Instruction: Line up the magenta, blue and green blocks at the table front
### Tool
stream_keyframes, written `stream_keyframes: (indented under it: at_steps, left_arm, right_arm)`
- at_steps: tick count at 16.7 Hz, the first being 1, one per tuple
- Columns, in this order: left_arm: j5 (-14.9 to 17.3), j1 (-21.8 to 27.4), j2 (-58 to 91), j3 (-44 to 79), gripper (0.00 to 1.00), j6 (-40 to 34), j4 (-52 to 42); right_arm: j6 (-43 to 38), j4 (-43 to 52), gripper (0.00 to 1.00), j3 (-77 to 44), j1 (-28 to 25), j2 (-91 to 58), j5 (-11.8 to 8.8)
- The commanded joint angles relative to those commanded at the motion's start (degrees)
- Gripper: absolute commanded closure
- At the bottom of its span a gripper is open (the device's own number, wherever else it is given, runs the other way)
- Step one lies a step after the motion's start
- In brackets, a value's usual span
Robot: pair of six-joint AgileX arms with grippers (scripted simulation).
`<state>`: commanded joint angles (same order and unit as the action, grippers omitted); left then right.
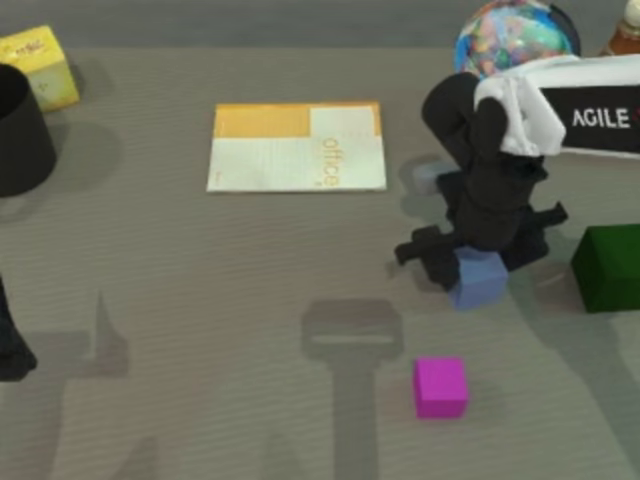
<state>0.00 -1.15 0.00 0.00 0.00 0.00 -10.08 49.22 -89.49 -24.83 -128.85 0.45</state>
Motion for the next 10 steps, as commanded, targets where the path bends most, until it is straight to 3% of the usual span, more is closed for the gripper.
stream_keyframes:
  at_steps: [6, 10]
  left_arm:
    - [0.0, 0.0, 0.0, 0.0, 0.0, 0.0, 0.0]
    - [0.0, 0.0, 0.0, 0.0, 0.0, 0.0, 0.0]
  right_arm:
    - [0.0, 11.1, 1.0, -6.5, -0.3, 3.9, 0.0]
    - [0.1, 13.2, 1.0, -8.0, -0.5, 5.2, -0.1]
